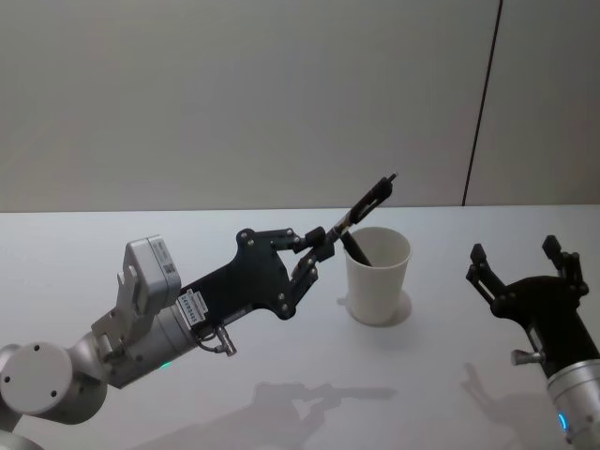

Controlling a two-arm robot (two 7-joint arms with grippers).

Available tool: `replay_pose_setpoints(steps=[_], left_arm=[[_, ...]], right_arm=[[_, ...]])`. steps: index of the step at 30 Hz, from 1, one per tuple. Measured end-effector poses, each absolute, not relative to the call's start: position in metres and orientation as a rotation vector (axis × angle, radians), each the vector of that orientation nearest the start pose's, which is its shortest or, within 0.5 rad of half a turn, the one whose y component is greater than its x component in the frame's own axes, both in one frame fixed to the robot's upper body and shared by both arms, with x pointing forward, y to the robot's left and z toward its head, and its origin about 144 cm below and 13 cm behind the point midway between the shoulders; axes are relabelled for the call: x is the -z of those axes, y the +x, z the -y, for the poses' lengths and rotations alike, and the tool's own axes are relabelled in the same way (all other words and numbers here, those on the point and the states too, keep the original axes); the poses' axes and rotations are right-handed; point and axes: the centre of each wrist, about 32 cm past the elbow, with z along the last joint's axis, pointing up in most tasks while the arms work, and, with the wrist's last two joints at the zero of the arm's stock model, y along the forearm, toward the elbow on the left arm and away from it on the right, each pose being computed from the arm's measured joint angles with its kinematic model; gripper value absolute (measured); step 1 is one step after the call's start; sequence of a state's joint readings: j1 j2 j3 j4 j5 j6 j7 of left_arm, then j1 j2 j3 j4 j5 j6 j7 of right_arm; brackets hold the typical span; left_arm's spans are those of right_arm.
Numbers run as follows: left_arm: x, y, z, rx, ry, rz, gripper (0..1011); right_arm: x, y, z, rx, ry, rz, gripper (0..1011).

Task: Place the pen into the pen holder.

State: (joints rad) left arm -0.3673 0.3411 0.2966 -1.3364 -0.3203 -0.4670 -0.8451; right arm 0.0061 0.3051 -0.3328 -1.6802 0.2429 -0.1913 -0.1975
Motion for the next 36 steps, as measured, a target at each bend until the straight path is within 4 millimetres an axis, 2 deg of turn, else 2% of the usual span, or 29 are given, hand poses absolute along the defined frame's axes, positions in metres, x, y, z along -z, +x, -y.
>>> replay_pose_setpoints(steps=[17, 36], left_arm=[[-1.198, 0.551, -0.265, -0.495, -0.141, 0.501, 138], [-1.198, 0.551, -0.265, -0.493, -0.14, 0.501, 138]], right_arm=[[-1.161, 0.445, 0.215, 1.222, 0.207, 0.145, 1001], [-1.162, 0.447, 0.214, 1.167, 0.254, 0.118, 1001]])
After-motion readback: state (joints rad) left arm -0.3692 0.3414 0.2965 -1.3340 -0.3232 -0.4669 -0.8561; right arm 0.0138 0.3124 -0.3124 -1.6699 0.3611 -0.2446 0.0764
